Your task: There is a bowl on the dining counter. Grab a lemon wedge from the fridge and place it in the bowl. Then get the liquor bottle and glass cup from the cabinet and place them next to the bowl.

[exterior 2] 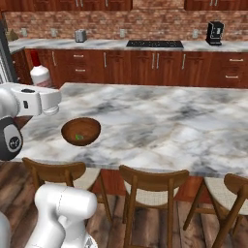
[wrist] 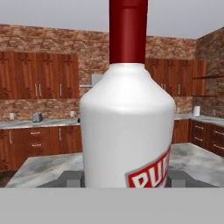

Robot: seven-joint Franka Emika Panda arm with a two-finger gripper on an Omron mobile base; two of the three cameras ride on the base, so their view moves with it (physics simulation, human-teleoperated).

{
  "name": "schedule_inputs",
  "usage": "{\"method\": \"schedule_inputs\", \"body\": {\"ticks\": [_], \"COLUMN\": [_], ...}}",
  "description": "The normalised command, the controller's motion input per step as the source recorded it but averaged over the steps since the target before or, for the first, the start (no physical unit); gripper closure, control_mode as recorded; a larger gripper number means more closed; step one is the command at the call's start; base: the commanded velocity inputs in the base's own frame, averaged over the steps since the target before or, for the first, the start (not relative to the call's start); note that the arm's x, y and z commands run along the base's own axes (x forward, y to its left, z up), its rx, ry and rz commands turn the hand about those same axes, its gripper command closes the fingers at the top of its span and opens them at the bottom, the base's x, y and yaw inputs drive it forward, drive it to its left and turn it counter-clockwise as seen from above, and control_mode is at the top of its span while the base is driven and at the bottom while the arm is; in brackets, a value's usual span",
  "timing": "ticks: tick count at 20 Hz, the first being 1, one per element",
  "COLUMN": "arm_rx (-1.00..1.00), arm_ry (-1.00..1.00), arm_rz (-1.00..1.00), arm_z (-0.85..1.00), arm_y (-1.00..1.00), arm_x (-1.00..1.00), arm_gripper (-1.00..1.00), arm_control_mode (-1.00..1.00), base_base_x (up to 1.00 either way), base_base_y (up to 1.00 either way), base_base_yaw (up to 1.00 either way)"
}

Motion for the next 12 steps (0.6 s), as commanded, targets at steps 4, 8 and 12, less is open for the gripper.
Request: {"method": "schedule_inputs", "body": {"ticks": [4, 8, 12], "arm_rx": [0.0, 0.02, 0.04], "arm_ry": [0.0, 0.1, 0.21], "arm_rz": [0.0, 0.03, 0.15], "arm_z": [0.0, -0.04, -0.03], "arm_y": [0.0, -0.07, -0.39], "arm_x": [0.0, 0.64, 1.0], "arm_gripper": [1.0, 1.0, 1.0], "arm_control_mode": [1.0, -1.0, -1.0], "base_base_x": [0.68, 0.17, 0.0], "base_base_y": [0.16, 0.0, 0.0], "base_base_yaw": [-0.02, 0.0, 0.0]}}
